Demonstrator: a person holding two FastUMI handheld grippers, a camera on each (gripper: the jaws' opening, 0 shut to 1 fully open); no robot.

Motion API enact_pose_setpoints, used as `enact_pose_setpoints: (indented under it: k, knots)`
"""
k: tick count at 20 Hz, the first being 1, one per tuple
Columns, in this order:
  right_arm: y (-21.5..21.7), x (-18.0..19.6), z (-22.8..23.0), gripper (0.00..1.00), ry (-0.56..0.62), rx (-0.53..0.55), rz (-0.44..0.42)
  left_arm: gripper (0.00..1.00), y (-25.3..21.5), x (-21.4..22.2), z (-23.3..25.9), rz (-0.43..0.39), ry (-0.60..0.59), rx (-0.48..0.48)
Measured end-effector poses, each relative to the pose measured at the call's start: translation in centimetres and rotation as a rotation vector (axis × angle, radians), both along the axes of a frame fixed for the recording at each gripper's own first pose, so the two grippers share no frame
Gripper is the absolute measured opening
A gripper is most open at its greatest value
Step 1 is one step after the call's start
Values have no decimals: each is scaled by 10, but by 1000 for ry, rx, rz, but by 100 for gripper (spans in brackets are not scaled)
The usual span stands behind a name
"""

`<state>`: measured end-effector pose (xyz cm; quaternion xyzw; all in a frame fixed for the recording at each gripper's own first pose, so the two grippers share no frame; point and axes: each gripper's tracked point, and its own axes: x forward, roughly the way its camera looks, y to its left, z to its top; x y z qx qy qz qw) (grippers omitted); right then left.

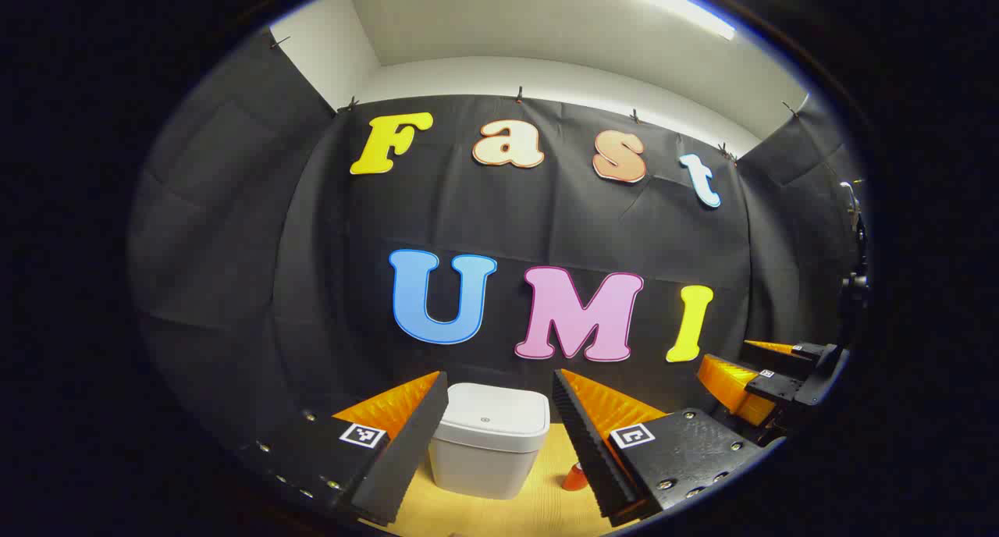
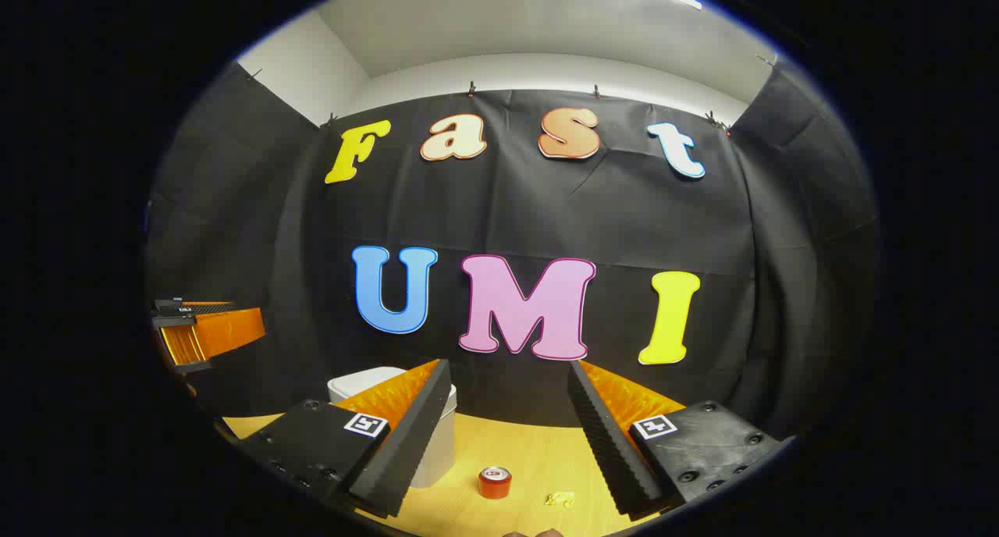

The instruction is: Press the lid of the desktop garbage bin to open it, pick up the crumpled paper on the desktop and throw it into the bin, then pick up the pop can on the desktop and drop it into the bin, and finally close the garbage bin lid.

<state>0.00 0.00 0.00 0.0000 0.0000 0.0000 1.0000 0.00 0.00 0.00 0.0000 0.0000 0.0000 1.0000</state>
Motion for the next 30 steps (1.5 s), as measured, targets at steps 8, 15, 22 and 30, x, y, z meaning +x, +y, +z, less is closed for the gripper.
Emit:
enact_pose_setpoints:
  k: [8, 15, 22, 30]
  knots:
    - [-6, -5, 0, 98, -12, -4, -26, 89, -3, 7, 0, -17, 6, 8]
    - [-15, -6, 4, 98, -22, -6, -66, 89, -7, 17, -1, -47, 4, 4]
    - [-21, -4, -4, 98, -3, -6, -84, 89, -17, 34, -6, -79, 9, -6]
    - [-32, 0, -9, 98, 12, -16, -126, 89, -22, 59, -15, -116, 25, -27]
